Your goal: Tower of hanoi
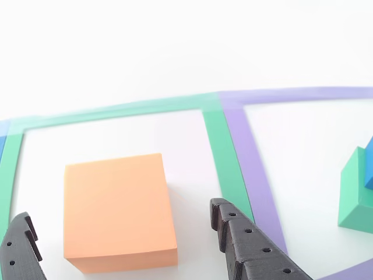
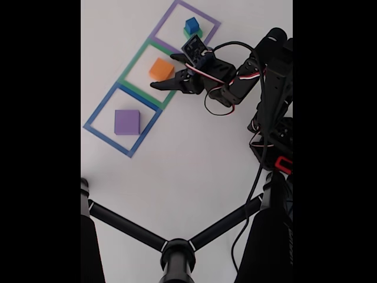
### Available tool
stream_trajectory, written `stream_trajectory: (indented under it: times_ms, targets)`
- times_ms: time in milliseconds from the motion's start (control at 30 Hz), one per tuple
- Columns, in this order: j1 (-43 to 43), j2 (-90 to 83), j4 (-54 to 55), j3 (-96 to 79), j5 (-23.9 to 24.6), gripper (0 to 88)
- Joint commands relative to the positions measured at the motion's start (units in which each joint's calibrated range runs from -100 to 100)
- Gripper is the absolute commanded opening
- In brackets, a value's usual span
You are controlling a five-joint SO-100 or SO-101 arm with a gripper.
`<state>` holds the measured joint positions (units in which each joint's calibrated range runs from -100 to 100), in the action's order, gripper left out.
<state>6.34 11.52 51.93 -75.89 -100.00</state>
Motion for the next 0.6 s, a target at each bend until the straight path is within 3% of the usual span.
stream_trajectory:
  times_ms: [0, 567]
  targets:
    - [-0.78, 0.22, 2.41, 1.35, 0.0, 33.7]
    - [-2.32, 2.0, 4.43, 1.44, 0.0, 23.4]
